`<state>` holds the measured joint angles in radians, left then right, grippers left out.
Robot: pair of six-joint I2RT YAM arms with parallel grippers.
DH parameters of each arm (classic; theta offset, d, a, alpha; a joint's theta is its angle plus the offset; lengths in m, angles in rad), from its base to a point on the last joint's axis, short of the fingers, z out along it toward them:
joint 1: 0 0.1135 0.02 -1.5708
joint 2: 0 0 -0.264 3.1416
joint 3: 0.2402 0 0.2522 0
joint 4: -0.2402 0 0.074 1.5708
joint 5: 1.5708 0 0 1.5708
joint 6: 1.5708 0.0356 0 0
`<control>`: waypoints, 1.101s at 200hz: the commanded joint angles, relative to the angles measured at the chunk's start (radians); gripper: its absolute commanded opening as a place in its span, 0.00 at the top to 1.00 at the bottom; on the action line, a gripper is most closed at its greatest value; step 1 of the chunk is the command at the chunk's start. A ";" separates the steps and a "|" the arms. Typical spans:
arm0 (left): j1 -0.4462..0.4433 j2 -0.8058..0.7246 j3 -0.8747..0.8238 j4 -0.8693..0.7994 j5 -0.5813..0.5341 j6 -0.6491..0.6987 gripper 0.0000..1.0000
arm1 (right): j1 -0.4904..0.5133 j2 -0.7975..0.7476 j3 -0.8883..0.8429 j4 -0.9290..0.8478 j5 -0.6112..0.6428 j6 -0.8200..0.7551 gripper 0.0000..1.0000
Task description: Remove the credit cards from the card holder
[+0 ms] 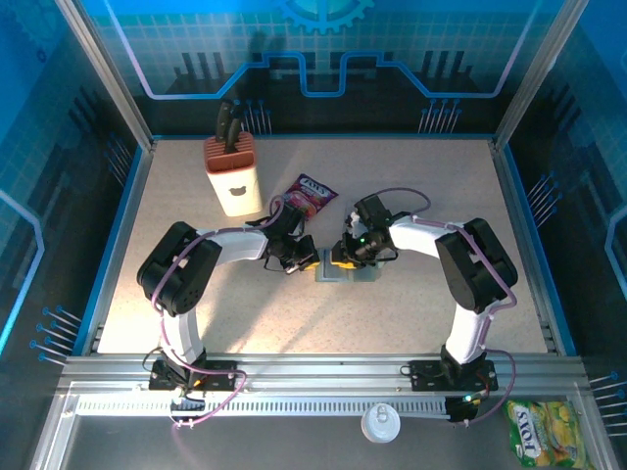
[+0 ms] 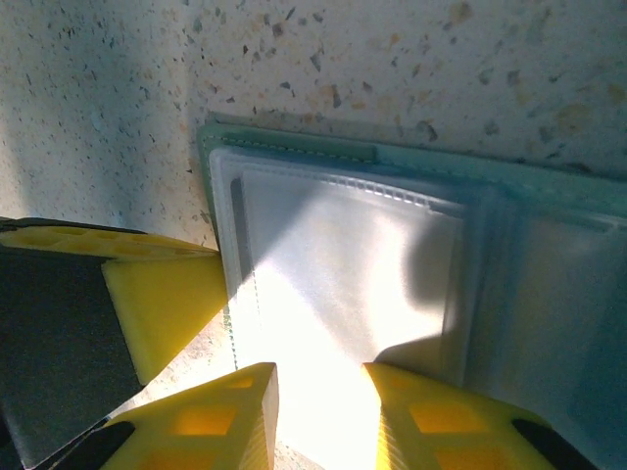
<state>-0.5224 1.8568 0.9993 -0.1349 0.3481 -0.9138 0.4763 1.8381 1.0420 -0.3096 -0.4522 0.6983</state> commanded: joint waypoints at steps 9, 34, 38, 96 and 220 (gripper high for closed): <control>0.009 0.026 0.018 -0.051 -0.014 0.022 1.00 | -0.020 -0.033 -0.004 -0.049 0.029 -0.022 0.70; 0.010 0.024 0.018 -0.052 -0.015 0.023 1.00 | -0.027 -0.036 -0.010 -0.045 0.026 -0.023 0.70; 0.009 0.024 0.018 -0.054 -0.015 0.022 1.00 | -0.027 -0.036 -0.011 -0.045 0.026 -0.023 0.70; 0.009 0.006 0.030 -0.075 -0.030 0.036 1.00 | -0.032 -0.035 -0.021 -0.039 0.015 -0.025 0.70; 0.009 -0.035 0.054 -0.119 -0.050 0.045 1.00 | -0.042 -0.050 -0.053 -0.009 0.009 -0.020 0.70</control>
<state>-0.5224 1.8580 1.0252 -0.1875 0.3290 -0.8883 0.4480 1.8107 1.0073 -0.3199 -0.4347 0.6872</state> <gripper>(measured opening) 0.056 0.300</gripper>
